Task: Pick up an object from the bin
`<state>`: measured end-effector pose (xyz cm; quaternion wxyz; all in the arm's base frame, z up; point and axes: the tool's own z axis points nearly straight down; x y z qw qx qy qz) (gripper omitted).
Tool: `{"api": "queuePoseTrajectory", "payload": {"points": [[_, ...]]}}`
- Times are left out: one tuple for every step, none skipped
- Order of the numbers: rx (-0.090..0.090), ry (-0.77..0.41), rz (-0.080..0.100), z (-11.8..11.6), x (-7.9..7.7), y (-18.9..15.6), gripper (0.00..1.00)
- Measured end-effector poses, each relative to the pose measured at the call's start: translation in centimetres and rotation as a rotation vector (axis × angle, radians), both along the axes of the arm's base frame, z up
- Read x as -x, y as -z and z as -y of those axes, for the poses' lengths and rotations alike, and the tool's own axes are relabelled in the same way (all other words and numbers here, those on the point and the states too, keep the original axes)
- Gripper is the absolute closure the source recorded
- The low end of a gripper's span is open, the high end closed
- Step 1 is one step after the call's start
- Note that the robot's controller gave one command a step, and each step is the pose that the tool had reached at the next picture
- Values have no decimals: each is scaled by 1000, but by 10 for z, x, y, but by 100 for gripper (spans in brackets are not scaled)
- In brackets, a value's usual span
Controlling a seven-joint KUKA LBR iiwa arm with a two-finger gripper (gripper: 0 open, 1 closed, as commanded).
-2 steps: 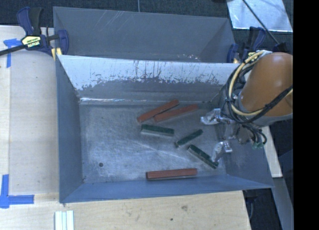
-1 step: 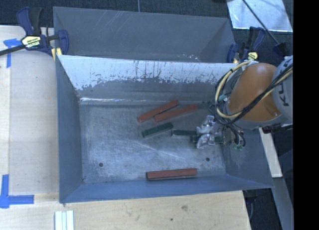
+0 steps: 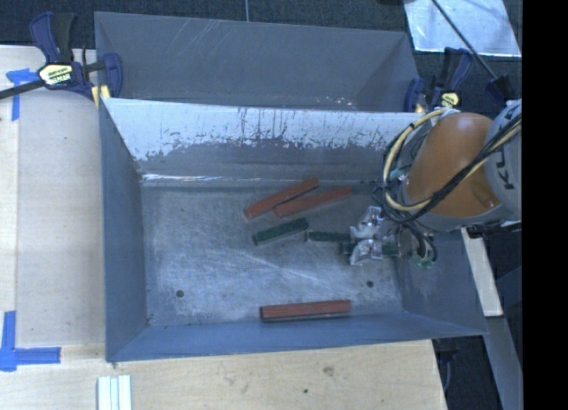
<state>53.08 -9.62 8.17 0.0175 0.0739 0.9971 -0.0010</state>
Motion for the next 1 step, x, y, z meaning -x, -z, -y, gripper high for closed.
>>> {"api": "queuePoseTrajectory", "payload": {"points": [[-6, 63, -33, 16, -20, -203, 100]]}}
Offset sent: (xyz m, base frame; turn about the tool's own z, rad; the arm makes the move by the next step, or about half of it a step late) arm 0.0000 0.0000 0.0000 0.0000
